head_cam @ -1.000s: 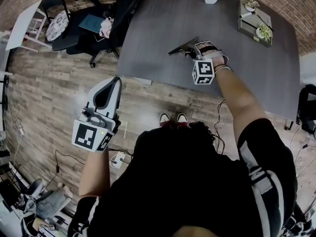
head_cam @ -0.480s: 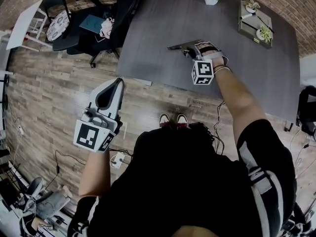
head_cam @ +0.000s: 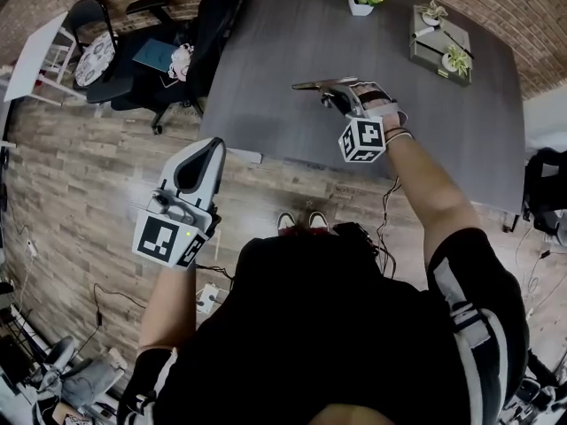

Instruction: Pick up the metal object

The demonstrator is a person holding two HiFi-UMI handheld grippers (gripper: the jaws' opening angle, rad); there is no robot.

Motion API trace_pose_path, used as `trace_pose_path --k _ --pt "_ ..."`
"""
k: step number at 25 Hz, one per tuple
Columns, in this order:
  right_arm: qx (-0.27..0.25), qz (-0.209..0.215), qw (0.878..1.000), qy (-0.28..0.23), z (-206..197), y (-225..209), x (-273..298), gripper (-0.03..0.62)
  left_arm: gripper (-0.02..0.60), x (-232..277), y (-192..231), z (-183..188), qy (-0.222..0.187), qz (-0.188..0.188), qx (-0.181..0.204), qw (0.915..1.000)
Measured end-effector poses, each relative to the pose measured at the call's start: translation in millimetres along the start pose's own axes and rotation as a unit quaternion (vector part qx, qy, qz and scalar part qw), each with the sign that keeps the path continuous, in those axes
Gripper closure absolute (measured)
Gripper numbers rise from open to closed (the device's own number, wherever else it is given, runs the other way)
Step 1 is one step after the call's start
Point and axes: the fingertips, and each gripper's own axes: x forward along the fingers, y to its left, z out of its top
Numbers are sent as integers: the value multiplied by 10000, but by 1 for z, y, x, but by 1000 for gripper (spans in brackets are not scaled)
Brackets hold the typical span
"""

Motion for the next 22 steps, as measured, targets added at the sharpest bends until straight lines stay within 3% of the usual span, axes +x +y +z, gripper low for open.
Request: trace_pose_path --k 6,13,18,20,22 --pt "906 -898 9907 -465 17 -47 -81 513 574 19 -14 12 -241 -283 89 9993" --pt "2096 -1825 9557 -968 33 -94 -193 513 574 38 -32 26 -490 -593 170 9969" --pt "2488 -2172 9353 -1271 44 -110 -254 514 574 46 -46 37 -618 -775 232 9948" --pt "2803 -2295 9188 -1567 50 -113 -274 514 574 46 -51 40 -651 -804 252 9943" --pt "3226 -2472 8914 -2006 58 -117 -291 514 574 46 -55 42 -668 -828 278 9939"
